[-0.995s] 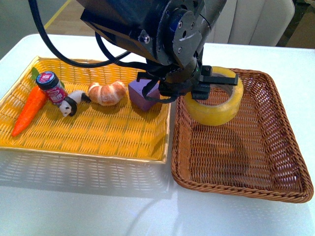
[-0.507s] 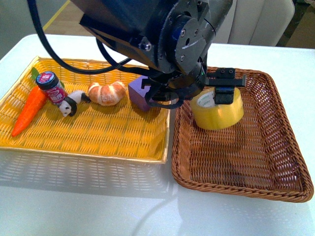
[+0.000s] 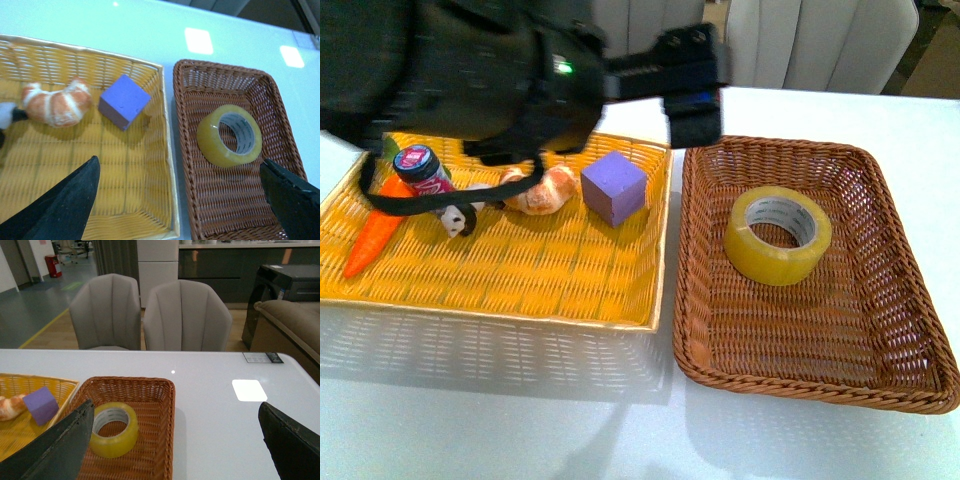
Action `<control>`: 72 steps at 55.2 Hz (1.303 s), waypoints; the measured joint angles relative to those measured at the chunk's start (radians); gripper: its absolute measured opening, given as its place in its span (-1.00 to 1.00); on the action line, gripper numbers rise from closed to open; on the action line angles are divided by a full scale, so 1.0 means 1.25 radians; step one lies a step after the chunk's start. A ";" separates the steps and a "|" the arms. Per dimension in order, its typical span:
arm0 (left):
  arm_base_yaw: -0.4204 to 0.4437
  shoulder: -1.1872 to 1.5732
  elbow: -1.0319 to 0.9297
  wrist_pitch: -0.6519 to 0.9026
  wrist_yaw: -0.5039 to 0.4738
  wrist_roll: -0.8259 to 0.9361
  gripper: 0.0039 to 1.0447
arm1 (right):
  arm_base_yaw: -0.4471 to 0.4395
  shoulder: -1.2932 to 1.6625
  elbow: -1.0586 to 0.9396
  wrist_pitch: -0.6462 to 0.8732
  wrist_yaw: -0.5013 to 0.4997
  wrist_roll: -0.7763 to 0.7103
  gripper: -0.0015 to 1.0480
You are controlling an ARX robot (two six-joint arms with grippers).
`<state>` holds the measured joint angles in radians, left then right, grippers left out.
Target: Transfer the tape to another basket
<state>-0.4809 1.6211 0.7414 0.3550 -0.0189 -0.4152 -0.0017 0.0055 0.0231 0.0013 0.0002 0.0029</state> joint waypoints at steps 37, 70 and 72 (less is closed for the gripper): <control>0.245 -0.567 -0.464 0.315 -0.115 0.303 -0.27 | 0.000 0.000 0.000 0.000 0.000 0.000 0.83; 0.382 -0.866 -0.581 0.139 0.015 0.324 -0.97 | 0.000 0.000 0.000 0.000 0.000 0.000 0.83; 0.382 -0.882 -0.581 0.125 0.015 0.324 -0.97 | 0.000 0.000 0.000 0.000 0.000 0.000 0.83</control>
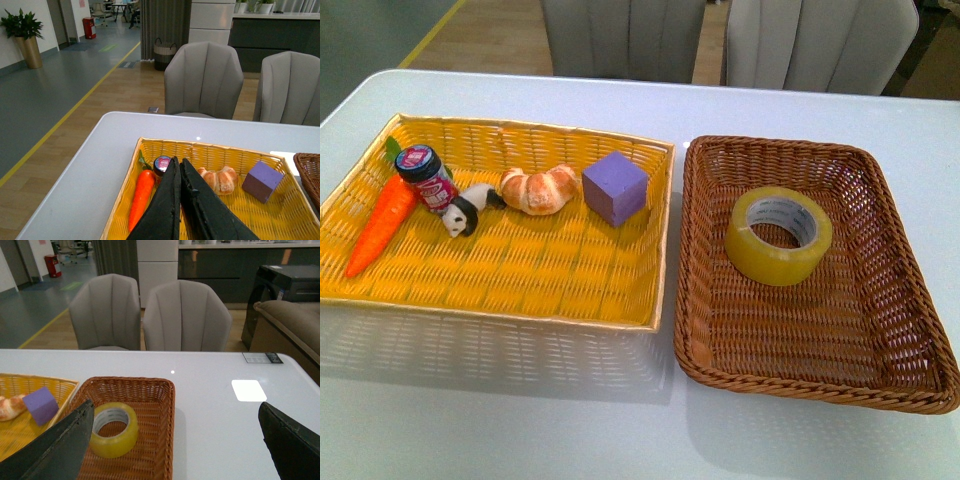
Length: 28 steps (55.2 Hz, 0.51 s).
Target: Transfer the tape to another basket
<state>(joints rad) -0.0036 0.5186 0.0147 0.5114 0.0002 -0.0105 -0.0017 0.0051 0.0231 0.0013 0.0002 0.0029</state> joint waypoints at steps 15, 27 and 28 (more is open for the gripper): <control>0.000 -0.121 0.000 -0.114 0.000 0.000 -0.97 | 0.000 0.000 0.000 0.000 0.000 0.000 0.83; 0.000 -0.187 0.000 -0.179 0.000 0.000 -0.97 | 0.000 0.000 0.000 0.000 0.000 0.000 0.83; 0.000 -0.192 0.000 -0.185 0.000 0.000 -0.97 | 0.000 0.000 0.000 0.000 0.000 0.000 0.83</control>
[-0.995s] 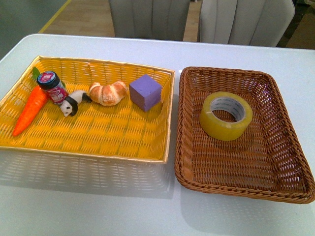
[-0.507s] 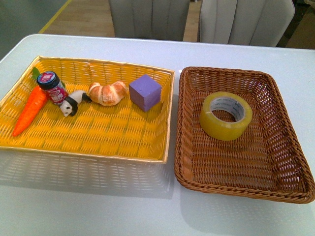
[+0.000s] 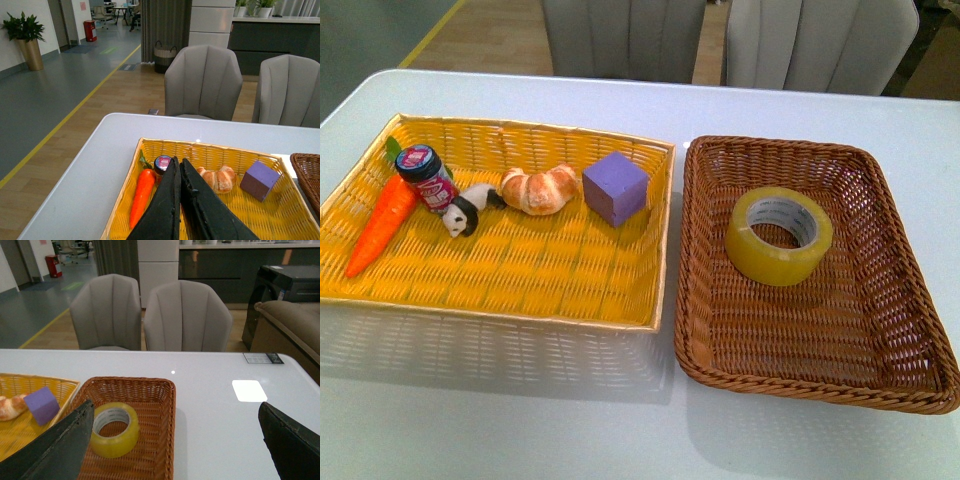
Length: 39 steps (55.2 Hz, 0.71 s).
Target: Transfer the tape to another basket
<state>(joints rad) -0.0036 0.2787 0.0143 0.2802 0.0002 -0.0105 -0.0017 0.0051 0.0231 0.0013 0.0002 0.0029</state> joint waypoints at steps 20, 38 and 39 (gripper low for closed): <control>0.000 -0.079 0.000 -0.080 0.000 0.000 -0.97 | 0.000 0.000 0.000 0.000 0.000 0.000 0.83; 0.000 -0.210 0.000 -0.224 0.000 0.000 -0.97 | 0.000 0.000 0.000 0.000 0.000 0.000 0.83; 0.000 -0.210 0.000 -0.224 0.000 0.000 -0.97 | 0.000 0.000 0.000 0.000 0.000 0.000 0.83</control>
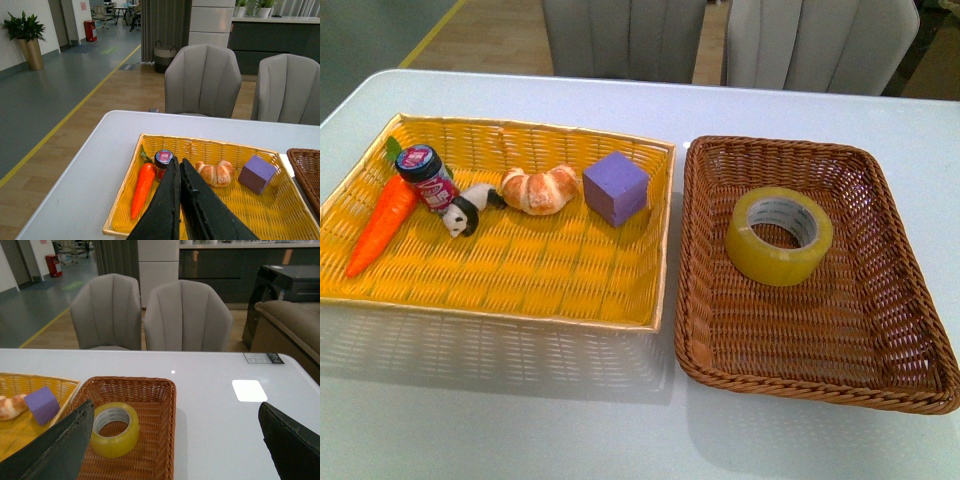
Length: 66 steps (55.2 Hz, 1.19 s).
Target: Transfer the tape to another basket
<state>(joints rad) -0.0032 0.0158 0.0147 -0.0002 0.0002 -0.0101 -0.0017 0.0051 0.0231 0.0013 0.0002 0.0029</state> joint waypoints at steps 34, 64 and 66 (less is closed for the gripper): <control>0.000 0.000 0.000 0.000 0.000 0.002 0.85 | 0.000 0.000 0.000 0.000 0.000 0.000 0.83; 0.000 0.000 0.000 0.000 0.000 0.002 0.83 | 0.000 0.000 0.000 0.000 0.000 0.000 0.83; 0.000 -0.001 0.000 0.000 0.000 0.002 0.83 | 0.000 0.000 0.000 0.000 0.000 0.000 0.83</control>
<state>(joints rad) -0.0032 0.0151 0.0147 -0.0002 0.0002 -0.0082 -0.0017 0.0048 0.0231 0.0013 0.0002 0.0029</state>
